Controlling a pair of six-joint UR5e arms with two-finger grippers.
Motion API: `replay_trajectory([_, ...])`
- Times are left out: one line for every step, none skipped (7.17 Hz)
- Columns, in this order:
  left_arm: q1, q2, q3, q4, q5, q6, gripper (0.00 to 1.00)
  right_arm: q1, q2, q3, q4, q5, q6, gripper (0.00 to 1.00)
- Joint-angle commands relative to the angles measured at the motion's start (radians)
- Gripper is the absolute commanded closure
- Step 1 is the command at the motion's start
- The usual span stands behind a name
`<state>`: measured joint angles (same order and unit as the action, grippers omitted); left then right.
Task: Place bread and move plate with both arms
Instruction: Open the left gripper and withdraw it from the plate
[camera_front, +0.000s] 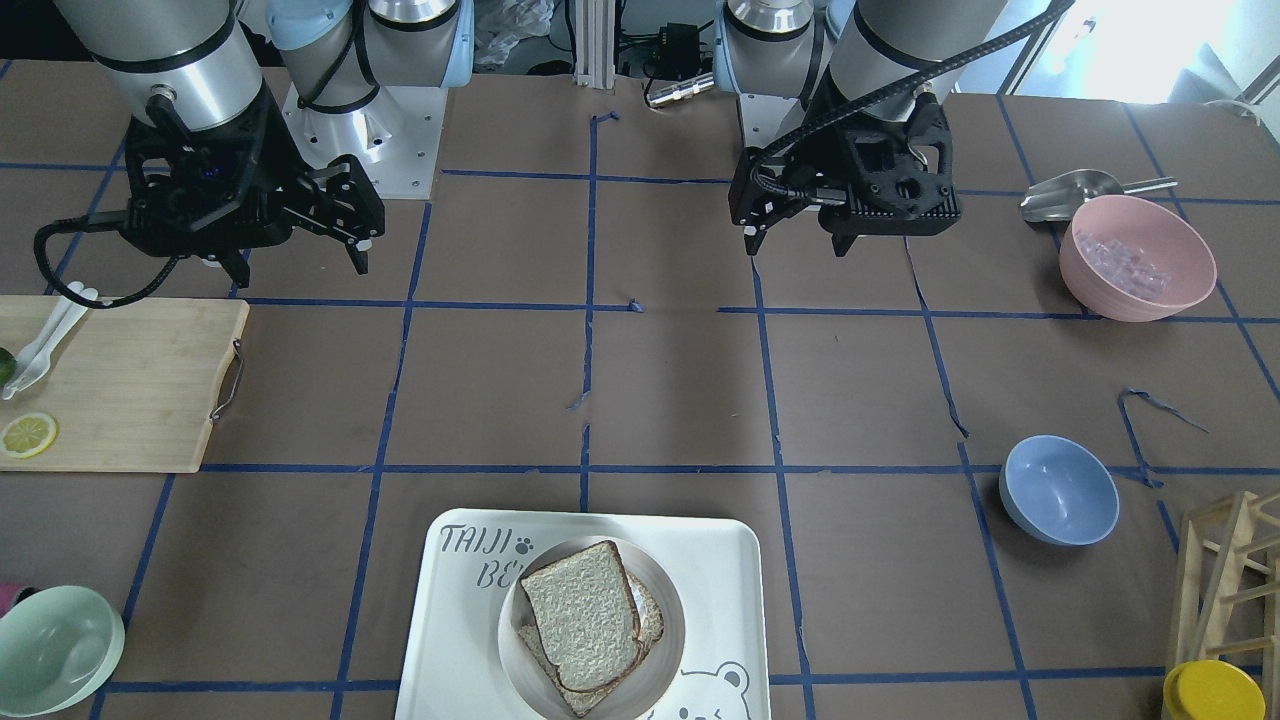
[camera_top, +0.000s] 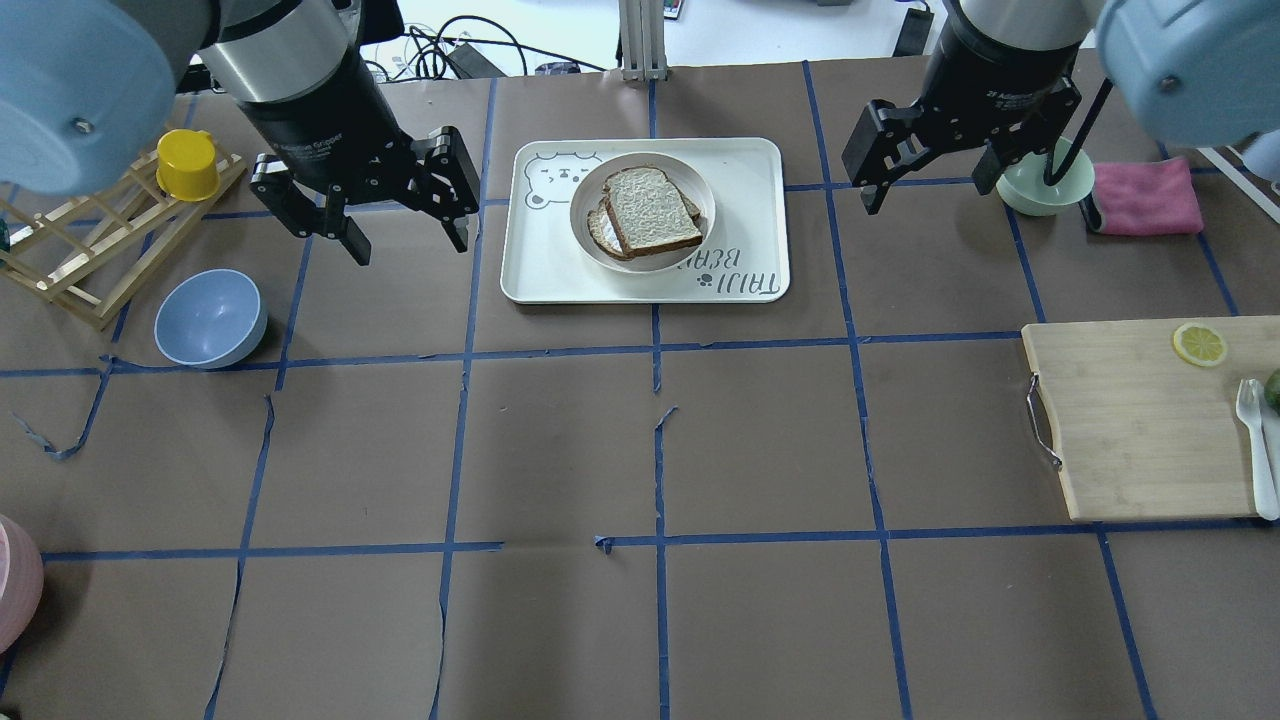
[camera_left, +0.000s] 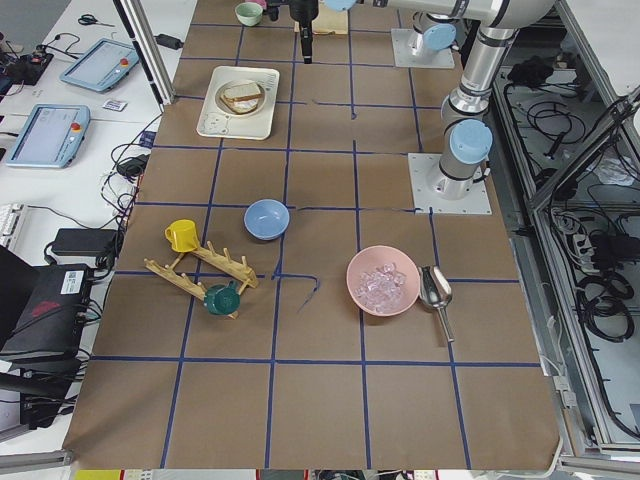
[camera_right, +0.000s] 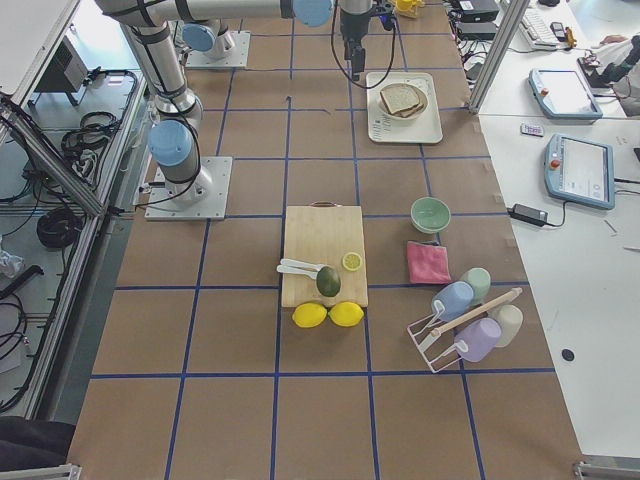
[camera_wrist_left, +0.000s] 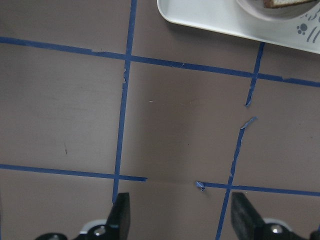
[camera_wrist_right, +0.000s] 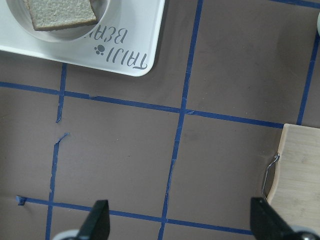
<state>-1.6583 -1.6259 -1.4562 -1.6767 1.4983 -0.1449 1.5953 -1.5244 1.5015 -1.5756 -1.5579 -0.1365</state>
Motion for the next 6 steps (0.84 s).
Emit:
replay_trajectory([0.0,-0.011,0.013,0.009,0.005,0.005,0.0,0.0,0.001,0.0,0.0,0.001,0.0,0.0])
replay_trajectory([-0.001,0.001,0.001,0.009,0.007,0.01,0.0,0.0,0.001,0.0,0.0,0.001,0.0,0.0])
replay_trajectory([0.0,0.001,-0.001,0.009,0.01,0.077,0.0,0.0,0.001,0.0,0.0,0.001,0.0,0.0])
replay_trajectory([0.0,0.003,-0.004,0.011,0.01,0.082,0.0,0.0,0.001,0.0,0.0,0.001,0.0,0.0])
replay_trajectory([0.0,0.004,-0.013,0.014,0.01,0.082,0.0,0.0,0.001,0.0,0.0,0.001,0.0,0.0])
replay_trajectory([0.0,0.006,-0.022,0.041,0.01,0.082,0.0,0.0,0.001,0.0,0.0,0.001,0.0,0.0])
